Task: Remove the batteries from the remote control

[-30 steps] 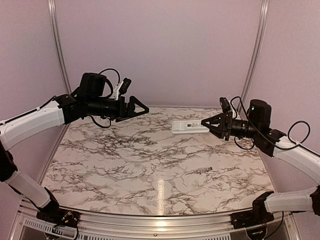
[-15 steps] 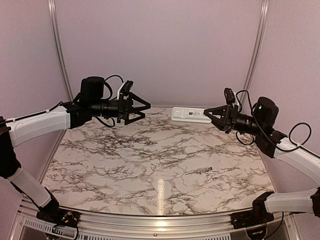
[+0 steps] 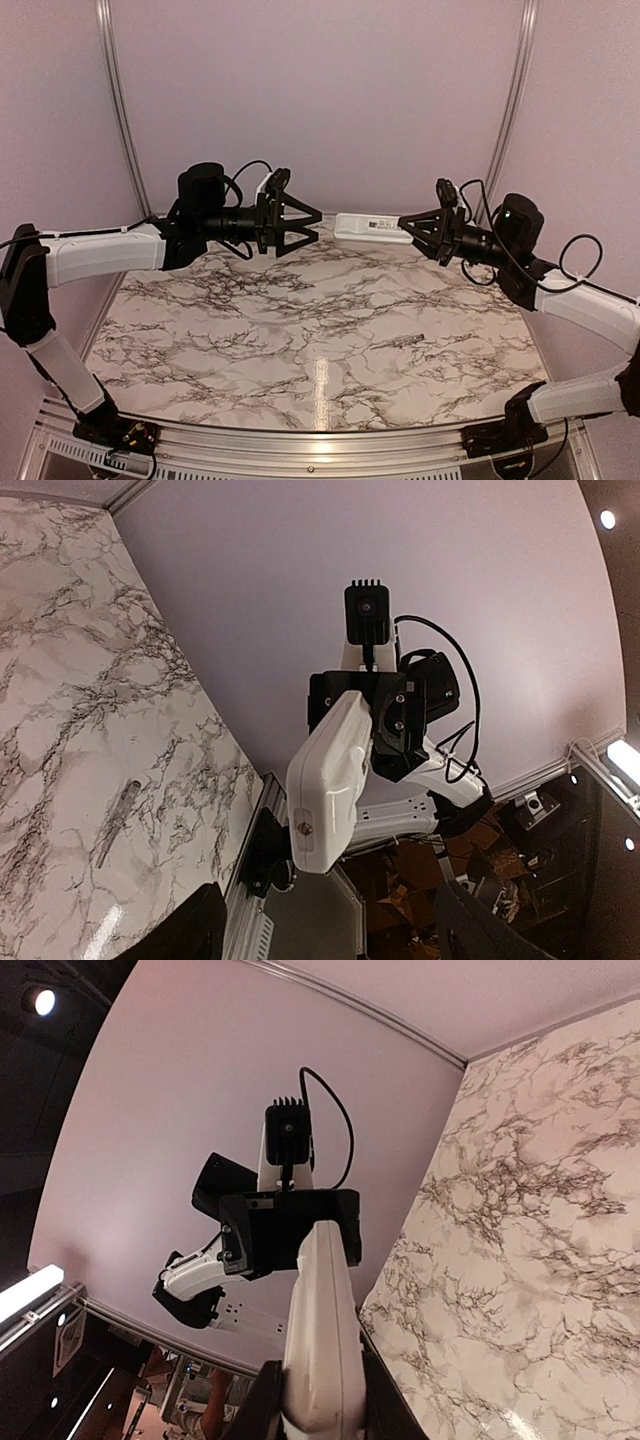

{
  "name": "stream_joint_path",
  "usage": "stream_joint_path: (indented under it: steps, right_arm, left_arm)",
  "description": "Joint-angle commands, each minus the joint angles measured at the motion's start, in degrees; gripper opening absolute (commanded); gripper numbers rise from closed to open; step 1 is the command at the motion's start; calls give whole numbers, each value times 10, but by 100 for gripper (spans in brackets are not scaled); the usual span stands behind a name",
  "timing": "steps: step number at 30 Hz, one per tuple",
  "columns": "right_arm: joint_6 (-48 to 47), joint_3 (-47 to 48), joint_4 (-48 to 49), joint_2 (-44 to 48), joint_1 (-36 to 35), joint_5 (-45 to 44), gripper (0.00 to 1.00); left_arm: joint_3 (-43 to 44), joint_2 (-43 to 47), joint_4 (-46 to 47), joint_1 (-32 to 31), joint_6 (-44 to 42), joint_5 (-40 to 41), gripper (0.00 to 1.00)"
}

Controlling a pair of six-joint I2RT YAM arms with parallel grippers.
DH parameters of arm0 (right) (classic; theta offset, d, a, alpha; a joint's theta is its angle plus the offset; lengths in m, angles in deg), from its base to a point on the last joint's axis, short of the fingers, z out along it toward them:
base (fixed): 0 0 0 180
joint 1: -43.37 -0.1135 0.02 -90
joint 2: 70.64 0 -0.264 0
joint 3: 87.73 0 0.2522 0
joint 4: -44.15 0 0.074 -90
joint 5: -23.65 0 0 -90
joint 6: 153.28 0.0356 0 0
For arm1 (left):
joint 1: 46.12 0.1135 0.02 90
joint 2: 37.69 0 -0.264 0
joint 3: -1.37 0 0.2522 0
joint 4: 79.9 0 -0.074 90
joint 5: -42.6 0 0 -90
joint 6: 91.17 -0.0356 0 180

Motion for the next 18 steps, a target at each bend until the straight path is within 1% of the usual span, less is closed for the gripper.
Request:
stream_joint_path:
  steps: [1,7,14,18]
  right_arm:
    - [19,15,42,-21,-27,9,0]
    - [19,28,55,-46,-59,-6,0]
    - [25,38,71,-61,-61,-5,0]
    - [26,41,75,-69,-60,2,0]
  left_arm:
    - [26,-31,61,-12,35,6,74]
    - [43,-48,60,-24,43,-3,68]
    - [28,-43,59,-27,52,-18,65]
    - [33,-49,66,-32,59,-22,60]
